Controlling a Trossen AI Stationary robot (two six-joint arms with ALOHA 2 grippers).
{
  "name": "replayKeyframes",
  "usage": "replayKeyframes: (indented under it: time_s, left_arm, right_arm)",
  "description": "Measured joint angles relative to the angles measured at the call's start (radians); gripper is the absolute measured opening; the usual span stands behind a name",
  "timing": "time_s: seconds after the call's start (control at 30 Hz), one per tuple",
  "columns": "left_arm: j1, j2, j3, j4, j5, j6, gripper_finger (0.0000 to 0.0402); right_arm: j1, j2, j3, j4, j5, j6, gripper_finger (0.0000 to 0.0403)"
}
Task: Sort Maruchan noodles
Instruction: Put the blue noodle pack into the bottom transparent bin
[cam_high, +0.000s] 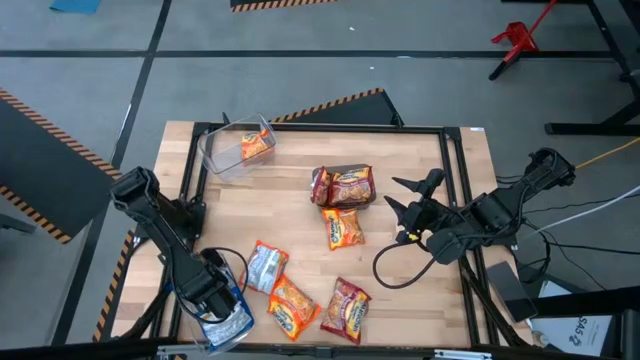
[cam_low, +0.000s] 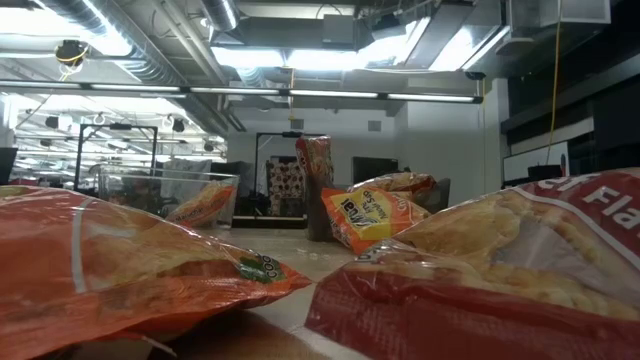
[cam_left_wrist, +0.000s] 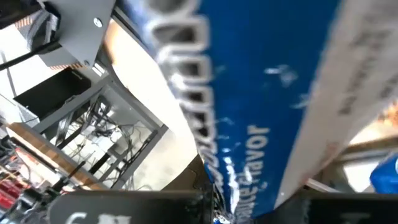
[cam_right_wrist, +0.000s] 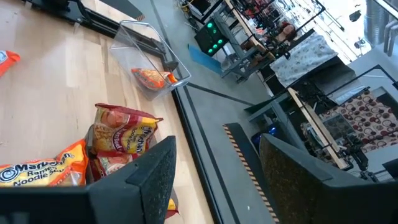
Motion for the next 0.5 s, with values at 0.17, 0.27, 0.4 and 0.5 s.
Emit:
replayKeyframes:
  time_s: [0.17,0.27,0.4,0.5]
  left_arm:
    - [0.000,0.000,0.000,0.000,-0.014,-0.007,0.0020]
    - [0.000,0.000,0.000,0.009,-0.016,0.000,0.0027]
    - [0.000,0.000,0.000,0.023,-0.026,0.016,0.0046]
    - [0.000,0.000,0.000,0.027,-0.026,0.051,0.0067]
  right_arm:
    - [0.000,0.000,0.000,-0.003,-0.077,0.000,0.0218]
    - [0.000,0.000,0.000,-0.003,-0.147,0.000,0.0218]
    - [0.000,0.000,0.000,-0.008,-0.236,0.000,0.0218]
    - [0.000,0.000,0.000,-0.015,-0.277,0.000,0.0218]
